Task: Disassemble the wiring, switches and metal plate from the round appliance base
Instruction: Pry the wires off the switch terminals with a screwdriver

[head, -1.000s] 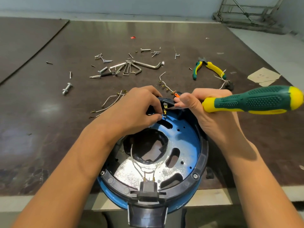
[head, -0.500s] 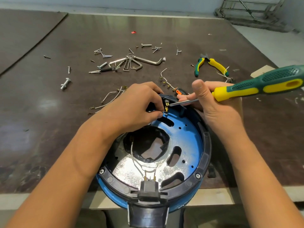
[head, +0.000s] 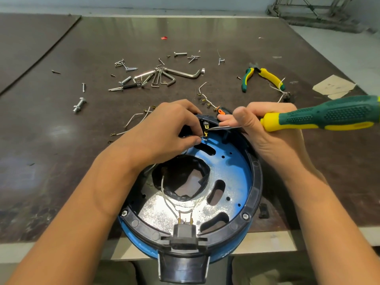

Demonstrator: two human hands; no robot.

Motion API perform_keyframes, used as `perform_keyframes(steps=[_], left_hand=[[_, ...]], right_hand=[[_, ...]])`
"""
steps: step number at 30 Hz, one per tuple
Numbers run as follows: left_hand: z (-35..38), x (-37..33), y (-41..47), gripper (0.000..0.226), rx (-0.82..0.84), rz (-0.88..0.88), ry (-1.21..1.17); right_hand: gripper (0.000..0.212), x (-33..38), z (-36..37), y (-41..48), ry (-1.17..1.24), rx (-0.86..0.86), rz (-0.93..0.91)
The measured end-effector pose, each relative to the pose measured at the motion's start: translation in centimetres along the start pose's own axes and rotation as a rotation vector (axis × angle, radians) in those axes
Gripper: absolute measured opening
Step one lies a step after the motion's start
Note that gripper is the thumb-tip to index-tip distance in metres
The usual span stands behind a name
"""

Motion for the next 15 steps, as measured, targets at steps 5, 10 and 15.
perform_keyframes(steps=[5, 10, 15], left_hand=[[0.1, 0.1, 0.0, 0.006, -0.001, -0.001, 0.009], [0.0, 0.1, 0.0, 0.006, 0.002, -0.001, 0.026], [-0.1, 0.1, 0.0, 0.007, -0.006, 0.014, 0.032]], right_hand=[[0.042, 1.9, -1.9, -0.5, 0.099, -0.226, -0.17], [0.033, 1.3, -2.0, -0.1, 0.159, -0.26, -0.133], [0.031, 1.4, -2.0, 0.1, 0.214, -0.259, -0.128]])
Point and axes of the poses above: each hand's wrist, its own y-axis towards the middle knuckle, its own z-axis out of the palm, x = y × z, the point moved 9 cm from there along y, towards the middle knuckle, and after that the axes turned 13 degrees about z, right-handed, at the moved point
